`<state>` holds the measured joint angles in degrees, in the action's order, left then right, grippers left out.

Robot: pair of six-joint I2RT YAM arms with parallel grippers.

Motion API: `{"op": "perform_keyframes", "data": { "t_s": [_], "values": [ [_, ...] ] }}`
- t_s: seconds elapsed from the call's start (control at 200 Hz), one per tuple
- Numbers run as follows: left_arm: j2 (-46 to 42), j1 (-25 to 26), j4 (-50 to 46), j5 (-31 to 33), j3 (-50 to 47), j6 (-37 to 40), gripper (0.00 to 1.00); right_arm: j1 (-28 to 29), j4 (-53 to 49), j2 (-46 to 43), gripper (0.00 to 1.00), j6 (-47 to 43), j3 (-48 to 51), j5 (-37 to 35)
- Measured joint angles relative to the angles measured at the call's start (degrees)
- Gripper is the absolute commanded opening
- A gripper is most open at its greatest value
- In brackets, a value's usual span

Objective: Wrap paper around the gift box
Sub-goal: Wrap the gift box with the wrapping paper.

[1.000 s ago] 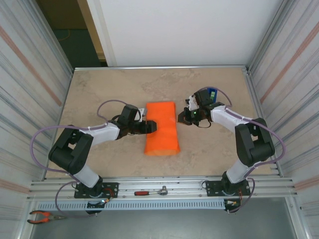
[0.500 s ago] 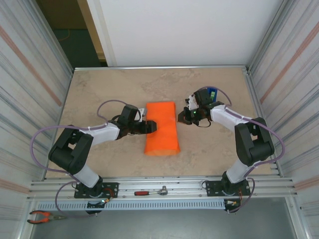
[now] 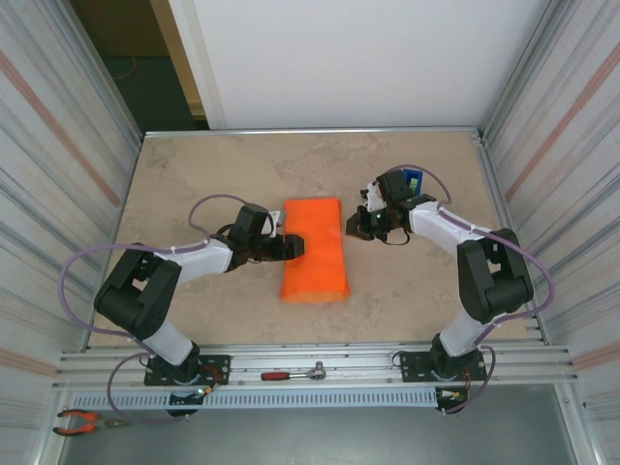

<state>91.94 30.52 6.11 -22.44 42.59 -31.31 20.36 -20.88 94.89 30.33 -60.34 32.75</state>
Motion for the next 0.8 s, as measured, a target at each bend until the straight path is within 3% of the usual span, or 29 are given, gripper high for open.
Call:
{"op": "perform_keyframes", "data": {
  "t_s": [0.441,0.802],
  "values": [
    [0.0,0.0,0.2,0.0,-0.1,0.0,0.66,0.3,-0.6,0.0,0.14,-0.5,-0.3,0.0],
    [0.0,0.0,0.2,0.0,-0.2,0.0,0.66,0.3,-0.6,0.0,0.05,-0.9,-0.3,0.0]
  ]
}}
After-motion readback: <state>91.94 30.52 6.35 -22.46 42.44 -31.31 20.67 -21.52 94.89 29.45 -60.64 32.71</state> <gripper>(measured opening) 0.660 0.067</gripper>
